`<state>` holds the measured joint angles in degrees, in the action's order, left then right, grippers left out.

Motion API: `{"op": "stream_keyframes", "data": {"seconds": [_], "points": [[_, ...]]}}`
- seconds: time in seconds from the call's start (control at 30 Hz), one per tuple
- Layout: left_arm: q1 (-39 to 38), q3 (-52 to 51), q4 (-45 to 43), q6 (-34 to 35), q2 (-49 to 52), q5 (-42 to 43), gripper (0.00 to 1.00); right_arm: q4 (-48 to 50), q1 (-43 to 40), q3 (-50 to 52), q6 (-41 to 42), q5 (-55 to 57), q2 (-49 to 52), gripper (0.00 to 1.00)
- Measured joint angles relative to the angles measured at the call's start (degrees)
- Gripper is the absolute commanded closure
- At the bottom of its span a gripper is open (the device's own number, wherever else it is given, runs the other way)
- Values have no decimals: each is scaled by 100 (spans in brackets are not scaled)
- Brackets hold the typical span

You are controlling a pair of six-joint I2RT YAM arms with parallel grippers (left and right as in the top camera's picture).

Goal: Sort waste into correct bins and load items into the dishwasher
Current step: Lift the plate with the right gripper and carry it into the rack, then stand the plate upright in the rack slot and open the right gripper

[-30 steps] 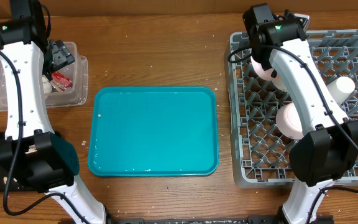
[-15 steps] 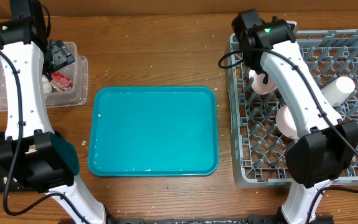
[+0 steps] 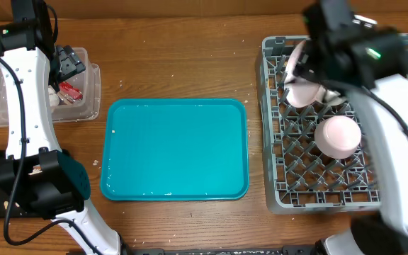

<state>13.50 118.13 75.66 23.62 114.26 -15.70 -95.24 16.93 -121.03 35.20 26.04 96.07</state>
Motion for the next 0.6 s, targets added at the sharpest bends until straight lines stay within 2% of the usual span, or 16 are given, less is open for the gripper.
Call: {"op": "stream_keyframes", "data": {"seconds": [0.2, 0.37, 0.6], "points": [[0, 0, 0, 0, 0, 0, 0, -175, 24, 348, 39, -221, -1084, 0], [0, 0, -2, 0, 0, -2, 0, 79, 195, 1698, 428, -212, -2074, 0], [0, 0, 0, 0, 0, 0, 0, 1467, 378, 4054, 1106, -269, -3377, 0]]}}
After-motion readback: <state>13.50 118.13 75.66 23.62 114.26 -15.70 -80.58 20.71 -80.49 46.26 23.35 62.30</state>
